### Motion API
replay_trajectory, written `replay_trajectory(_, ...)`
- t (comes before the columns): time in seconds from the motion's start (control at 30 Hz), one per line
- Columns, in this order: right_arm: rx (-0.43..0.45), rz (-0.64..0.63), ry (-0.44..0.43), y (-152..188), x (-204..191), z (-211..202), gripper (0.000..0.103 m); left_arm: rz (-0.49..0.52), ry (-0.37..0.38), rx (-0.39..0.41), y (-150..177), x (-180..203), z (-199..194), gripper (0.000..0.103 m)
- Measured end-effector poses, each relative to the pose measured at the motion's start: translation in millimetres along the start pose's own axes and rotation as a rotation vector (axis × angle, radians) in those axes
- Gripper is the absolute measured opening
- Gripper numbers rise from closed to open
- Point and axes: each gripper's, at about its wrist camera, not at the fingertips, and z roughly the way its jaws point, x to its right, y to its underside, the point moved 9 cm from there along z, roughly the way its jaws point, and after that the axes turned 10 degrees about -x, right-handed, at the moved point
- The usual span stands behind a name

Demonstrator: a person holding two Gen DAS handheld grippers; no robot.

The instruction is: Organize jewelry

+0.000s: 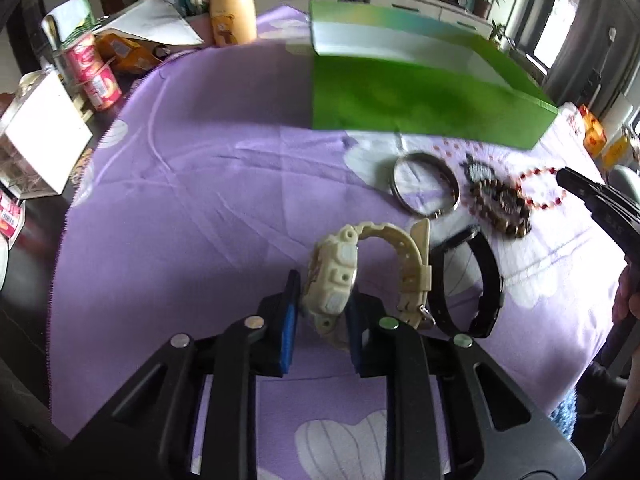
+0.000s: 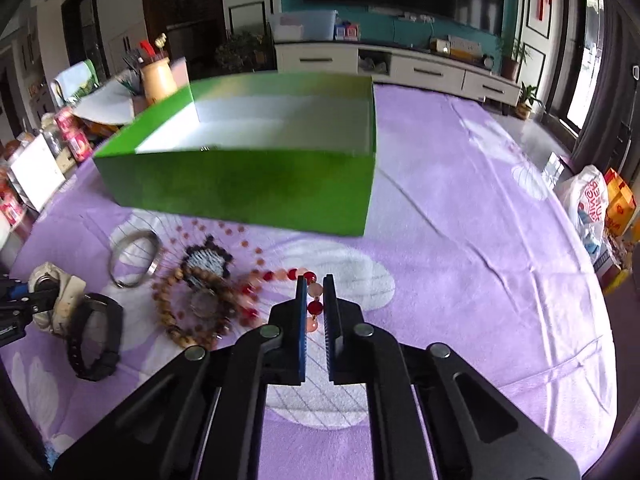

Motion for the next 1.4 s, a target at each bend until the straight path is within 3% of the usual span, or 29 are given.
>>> replay_trajectory(0.43,0.141,-0.026,-0.026,-23.9,-9.7,-69.0,0.007,-0.033,0.089,0.089,-22.1,-0.2,-42.5,0.021)
replay_trajectory(0.7,0.194,-0.043,-0.041,-40.0,-15.2,-89.6,0.007,-0.013,0.109,0.146,-47.8,11.3,-68.5,0.021)
replay_trajectory(1.07,0.228,-0.074,-0.063,-70.3,-22.1,-90.4,0.007,0.040,0.121,0.182,-97.0,40.7,-78.7,0.021)
replay_trajectory(1.4,0.208,-0.062,-0.099,-97.8,-19.5,-67.7,0.007,0.038,0.154,0.126,-143.1,63.2,-50.0,0.021)
